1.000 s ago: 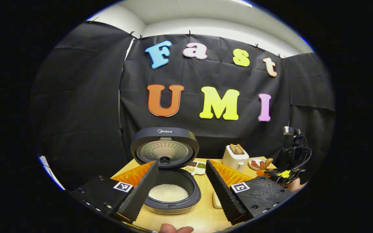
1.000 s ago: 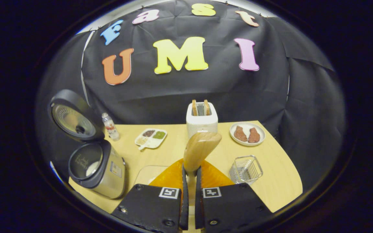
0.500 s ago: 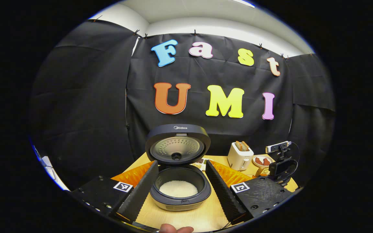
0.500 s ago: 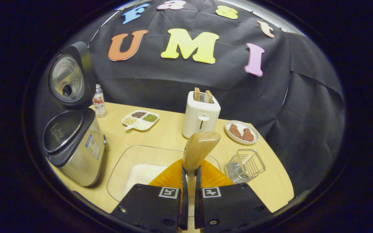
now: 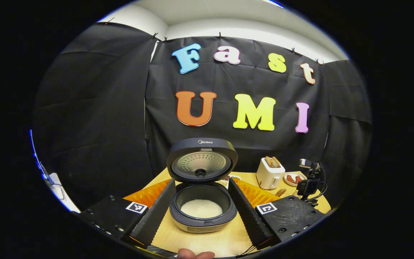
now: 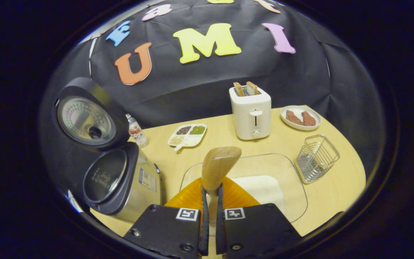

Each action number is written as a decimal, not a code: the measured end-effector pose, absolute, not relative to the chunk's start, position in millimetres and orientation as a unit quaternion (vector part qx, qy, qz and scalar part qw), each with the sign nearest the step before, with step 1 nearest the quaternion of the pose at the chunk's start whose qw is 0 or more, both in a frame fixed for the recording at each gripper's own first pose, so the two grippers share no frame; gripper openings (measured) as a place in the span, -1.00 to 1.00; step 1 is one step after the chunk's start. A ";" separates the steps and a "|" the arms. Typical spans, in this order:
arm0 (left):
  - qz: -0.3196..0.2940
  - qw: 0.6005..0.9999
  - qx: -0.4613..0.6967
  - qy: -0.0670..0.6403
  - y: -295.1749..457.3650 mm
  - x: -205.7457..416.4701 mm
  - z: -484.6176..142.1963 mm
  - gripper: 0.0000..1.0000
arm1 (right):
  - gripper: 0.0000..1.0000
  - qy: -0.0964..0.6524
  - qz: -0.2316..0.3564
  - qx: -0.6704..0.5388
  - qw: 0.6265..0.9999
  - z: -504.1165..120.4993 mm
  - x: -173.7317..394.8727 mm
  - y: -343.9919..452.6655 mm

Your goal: Close the left gripper, press the button to open the rice cooker; take a wooden spoon from the chopstick holder with the right hand, scoop a spoonful of rice and pour it into the rice cooker, then put the wooden spoon back into the chopstick holder.

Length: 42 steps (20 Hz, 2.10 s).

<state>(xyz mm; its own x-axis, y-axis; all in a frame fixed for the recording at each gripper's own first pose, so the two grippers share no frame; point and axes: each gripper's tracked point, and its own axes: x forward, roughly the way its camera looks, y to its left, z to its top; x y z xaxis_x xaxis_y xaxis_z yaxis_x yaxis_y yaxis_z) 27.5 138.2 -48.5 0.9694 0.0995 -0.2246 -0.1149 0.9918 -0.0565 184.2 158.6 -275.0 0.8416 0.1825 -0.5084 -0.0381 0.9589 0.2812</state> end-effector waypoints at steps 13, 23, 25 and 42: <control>0.073 0.990 -0.041 0.117 122.1 19.8 -47.7 0.89 | -0.74 0.294 0.046 0.345 0.890 -272.7 188.2 111.3; 0.083 0.991 -0.026 0.098 113.8 23.8 -37.7 0.89 | -0.74 0.246 0.027 0.443 0.862 -214.3 172.9 49.6; 0.089 0.991 -0.018 0.095 117.5 22.6 -39.6 0.89 | -0.74 0.231 0.038 0.441 0.867 -188.4 170.7 48.6; 0.114 0.989 0.017 0.088 153.4 -24.7 -54.8 0.89 | -0.74 0.225 0.233 0.284 0.902 -76.9 181.0 294.3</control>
